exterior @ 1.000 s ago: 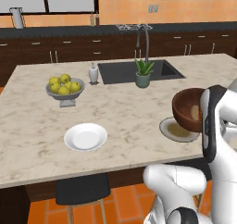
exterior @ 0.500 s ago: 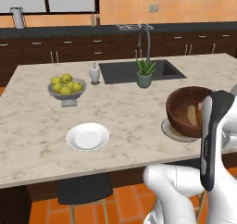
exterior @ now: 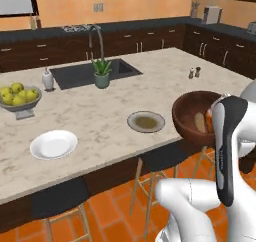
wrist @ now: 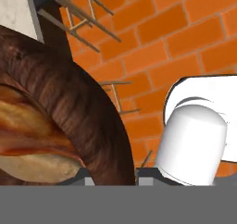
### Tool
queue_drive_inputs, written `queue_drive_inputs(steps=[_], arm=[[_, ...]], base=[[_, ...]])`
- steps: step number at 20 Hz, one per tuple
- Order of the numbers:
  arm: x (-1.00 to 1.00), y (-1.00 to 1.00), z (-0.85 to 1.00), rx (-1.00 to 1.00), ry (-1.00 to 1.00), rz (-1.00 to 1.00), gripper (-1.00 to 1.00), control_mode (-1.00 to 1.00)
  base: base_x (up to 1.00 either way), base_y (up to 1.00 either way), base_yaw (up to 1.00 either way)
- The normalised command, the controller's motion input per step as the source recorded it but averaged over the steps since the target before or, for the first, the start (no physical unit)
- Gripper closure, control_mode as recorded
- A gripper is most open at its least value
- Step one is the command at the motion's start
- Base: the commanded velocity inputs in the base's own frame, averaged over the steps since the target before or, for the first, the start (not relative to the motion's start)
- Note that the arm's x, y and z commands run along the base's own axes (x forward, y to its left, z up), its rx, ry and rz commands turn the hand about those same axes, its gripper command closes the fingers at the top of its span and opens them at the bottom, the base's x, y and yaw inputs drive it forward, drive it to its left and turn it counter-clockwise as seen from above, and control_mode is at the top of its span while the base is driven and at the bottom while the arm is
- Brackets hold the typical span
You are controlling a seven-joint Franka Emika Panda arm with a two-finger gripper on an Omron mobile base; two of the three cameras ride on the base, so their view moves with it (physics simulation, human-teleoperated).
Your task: Pick the chicken drumstick and sweet potato from their plates and place them in the bowl. Then put the bowl in the fridge.
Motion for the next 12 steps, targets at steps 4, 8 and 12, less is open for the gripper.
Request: queue_drive_inputs(steps=[4, 8, 12], arm=[[0.00, 0.00, 0.00, 0.00, 0.00, 0.00, 1.00, 1.00], [0.00, 0.00, 0.00, 0.00, 0.00, 0.00, 1.00, 1.00], [0.00, 0.00, 0.00, 0.00, 0.00, 0.00, 1.00, 1.00]], base=[[0.00, 0.00, -1.00], [0.03, -0.12, -0.93], [-0.65, -0.08, -0.48]])
